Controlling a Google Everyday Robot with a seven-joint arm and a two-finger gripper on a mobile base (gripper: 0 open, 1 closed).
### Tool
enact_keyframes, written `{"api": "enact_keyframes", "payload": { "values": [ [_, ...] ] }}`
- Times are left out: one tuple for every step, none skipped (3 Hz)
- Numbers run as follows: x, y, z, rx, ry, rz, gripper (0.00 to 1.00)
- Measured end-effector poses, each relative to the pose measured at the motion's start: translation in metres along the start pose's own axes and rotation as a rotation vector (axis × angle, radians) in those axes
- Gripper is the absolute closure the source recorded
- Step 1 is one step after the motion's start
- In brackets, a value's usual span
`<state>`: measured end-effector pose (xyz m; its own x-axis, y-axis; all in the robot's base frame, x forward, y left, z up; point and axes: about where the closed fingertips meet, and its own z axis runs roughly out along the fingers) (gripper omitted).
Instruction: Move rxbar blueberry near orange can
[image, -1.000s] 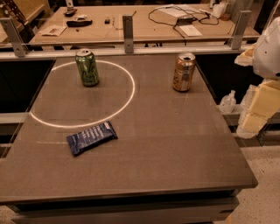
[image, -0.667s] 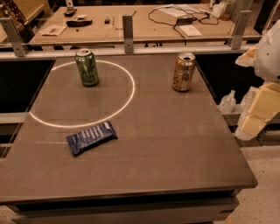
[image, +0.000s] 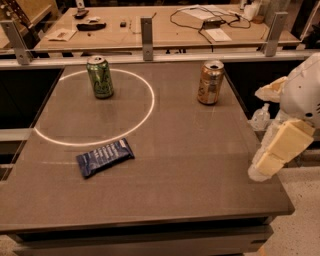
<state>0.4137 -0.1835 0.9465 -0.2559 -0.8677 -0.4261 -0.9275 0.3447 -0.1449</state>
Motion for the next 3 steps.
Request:
{"api": "enact_keyframes", "payload": {
  "values": [
    [-0.013,0.018,0.022,-0.065,-0.137,0.005,0.0],
    [-0.031,0.035,0.04,-0.109,-0.276,-0.018,0.0],
    [-0.039,0.051,0.053,-0.13,-0.358,-0.036,0.0]
  ]
}}
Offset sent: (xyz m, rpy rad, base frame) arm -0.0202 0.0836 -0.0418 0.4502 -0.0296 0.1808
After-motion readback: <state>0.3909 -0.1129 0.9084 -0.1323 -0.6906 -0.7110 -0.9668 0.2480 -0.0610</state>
